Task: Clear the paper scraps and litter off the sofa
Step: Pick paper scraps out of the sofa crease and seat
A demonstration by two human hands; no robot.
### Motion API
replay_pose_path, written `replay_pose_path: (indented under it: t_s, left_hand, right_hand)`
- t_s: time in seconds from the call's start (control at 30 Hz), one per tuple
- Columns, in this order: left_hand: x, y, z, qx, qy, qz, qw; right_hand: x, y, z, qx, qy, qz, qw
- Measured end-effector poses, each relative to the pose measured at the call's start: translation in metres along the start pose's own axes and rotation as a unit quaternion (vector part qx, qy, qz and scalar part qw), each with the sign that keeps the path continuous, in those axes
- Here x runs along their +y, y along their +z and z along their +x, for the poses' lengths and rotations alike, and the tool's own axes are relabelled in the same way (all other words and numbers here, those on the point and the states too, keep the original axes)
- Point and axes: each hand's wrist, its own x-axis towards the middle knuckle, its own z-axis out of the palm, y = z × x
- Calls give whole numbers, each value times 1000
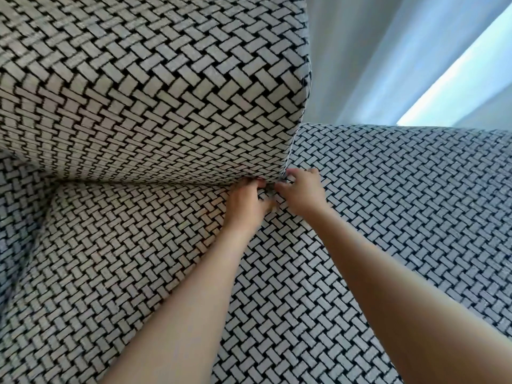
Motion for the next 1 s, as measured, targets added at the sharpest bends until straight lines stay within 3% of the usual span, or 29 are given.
replay_pose_path:
  t_s: [0.13, 0.33, 0.5, 0.67, 0.8, 0.9, 1.0]
  left_hand:
    - [0, 8, 5, 51, -16, 11, 999]
    - [-1, 19, 11, 73, -31, -37, 996]
    - [-3, 20, 3, 77, -2, -47, 996]
    - [1, 11, -11, 84, 1, -121, 989]
    - [-3, 16, -22, 50, 30, 24, 998]
    - [2, 16, -18, 40, 5, 10, 999]
    - [13, 15, -18, 30, 2, 32, 999]
  right_hand:
    - [-9, 9, 6, 6, -16, -86, 996]
    - [-22, 11, 4, 11, 30, -131, 991]
    - [-19, 12, -2, 24, -17, -145, 989]
    - [-13, 1, -5, 12, -10, -69, 997]
    - [0, -6, -10, 32, -18, 27, 999]
    - [9, -13, -11, 8, -18, 101, 995]
    - [17, -20, -10, -6, 37, 200, 979]
